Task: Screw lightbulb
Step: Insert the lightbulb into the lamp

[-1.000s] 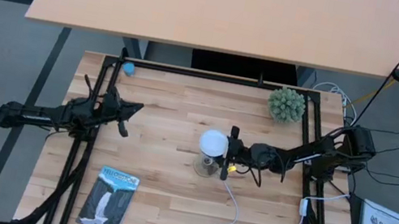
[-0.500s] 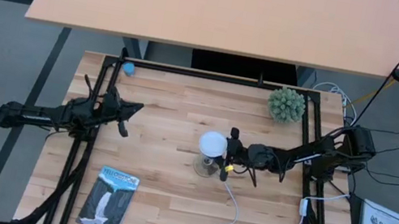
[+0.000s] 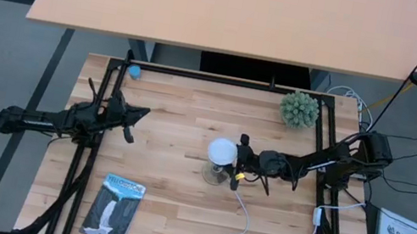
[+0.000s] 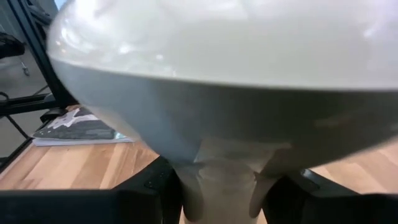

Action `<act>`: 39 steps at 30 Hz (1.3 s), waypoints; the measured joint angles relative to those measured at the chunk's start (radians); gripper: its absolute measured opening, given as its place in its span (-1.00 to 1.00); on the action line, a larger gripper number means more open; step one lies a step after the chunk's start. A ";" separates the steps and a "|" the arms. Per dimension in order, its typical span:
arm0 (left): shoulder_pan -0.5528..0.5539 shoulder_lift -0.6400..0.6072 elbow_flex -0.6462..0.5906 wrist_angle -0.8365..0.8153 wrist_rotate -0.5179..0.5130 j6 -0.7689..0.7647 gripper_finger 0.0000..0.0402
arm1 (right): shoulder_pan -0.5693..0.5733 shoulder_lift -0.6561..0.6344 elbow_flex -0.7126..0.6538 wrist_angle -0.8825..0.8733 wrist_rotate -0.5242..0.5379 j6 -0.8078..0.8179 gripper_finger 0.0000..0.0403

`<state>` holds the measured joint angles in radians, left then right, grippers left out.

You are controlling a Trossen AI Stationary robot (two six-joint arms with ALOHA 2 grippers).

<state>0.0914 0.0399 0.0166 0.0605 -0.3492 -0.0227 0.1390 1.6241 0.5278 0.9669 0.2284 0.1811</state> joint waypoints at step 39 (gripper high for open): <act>0.000 0.000 0.000 0.002 0.000 0.000 -1.00 | 0.000 0.000 0.000 0.000 -0.026 0.069 -0.21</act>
<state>0.0914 0.0399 0.0166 0.0620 -0.3496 -0.0227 0.1394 1.6241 0.5278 0.9665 0.2024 0.2501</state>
